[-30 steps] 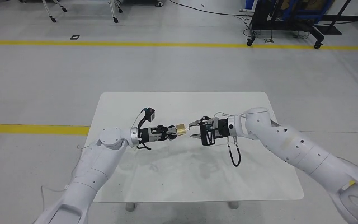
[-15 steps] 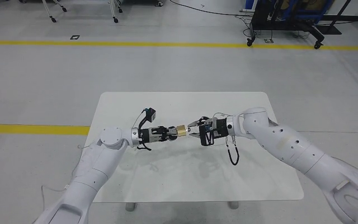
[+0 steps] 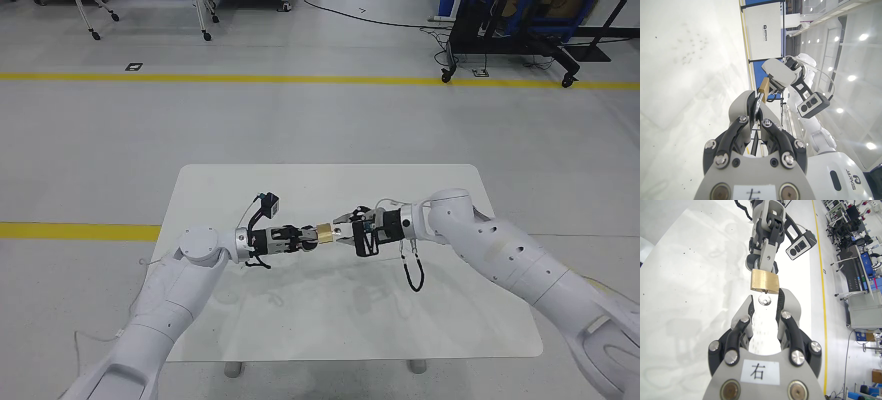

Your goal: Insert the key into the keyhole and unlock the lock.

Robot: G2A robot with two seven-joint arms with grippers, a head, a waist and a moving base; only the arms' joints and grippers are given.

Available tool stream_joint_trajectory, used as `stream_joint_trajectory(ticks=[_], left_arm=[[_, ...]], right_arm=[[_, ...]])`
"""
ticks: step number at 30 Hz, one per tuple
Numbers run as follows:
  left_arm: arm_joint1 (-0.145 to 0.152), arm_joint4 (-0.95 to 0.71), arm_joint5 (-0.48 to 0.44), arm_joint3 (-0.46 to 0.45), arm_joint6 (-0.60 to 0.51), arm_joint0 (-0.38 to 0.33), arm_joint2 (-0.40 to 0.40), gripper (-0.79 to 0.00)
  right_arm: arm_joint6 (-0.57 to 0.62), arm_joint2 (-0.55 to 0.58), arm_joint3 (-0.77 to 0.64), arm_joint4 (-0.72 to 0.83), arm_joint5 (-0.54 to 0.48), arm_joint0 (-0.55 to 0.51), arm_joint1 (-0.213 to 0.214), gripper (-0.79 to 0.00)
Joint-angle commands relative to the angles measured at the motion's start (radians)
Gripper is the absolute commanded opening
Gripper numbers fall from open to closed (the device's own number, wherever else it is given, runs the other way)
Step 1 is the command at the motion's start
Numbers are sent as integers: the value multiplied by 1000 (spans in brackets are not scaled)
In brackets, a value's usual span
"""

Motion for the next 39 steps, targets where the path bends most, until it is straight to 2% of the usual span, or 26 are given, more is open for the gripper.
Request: stream_joint_trajectory(ticks=[1,2,3,4,18,22,27,32,33,34,35,39], left_arm=[[0,-1,0,1,-1,-1,0,-785],[0,0,1,2,1,-1,0,-785],[0,1,2,2,1,-1,1,-785],[0,3,2,2,1,-2,1,-785],[-1,21,-4,-1,24,-1,5,-785],[-1,60,-15,-14,76,5,8,-785],[-1,119,-39,-54,199,34,7,-785],[2,119,-29,-81,212,53,-1,-785],[3,115,-24,-82,208,54,-3,-785],[3,110,-19,-84,205,55,-6,-785],[4,100,-7,-85,199,55,-9,-785],[5,95,64,-93,200,44,-16,-785]], right_arm=[[-9,3,7,-5,0,-1,-4,-634],[-14,5,11,-7,0,-2,-5,-653],[-18,7,14,-11,-1,-2,-7,-736],[-21,8,17,-14,-1,-3,-8,-785],[-25,26,53,-18,-59,-9,-35,-785],[-4,34,73,14,-111,-4,-43,-785],[7,45,109,71,-171,0,-56,-785],[25,52,131,95,-189,1,-69,-785],[27,53,134,96,-192,1,-71,-397],[29,55,136,96,-194,1,-72,-228],[29,58,139,97,-195,0,-73,0],[-4,89,138,90,-163,-15,-63,0]])
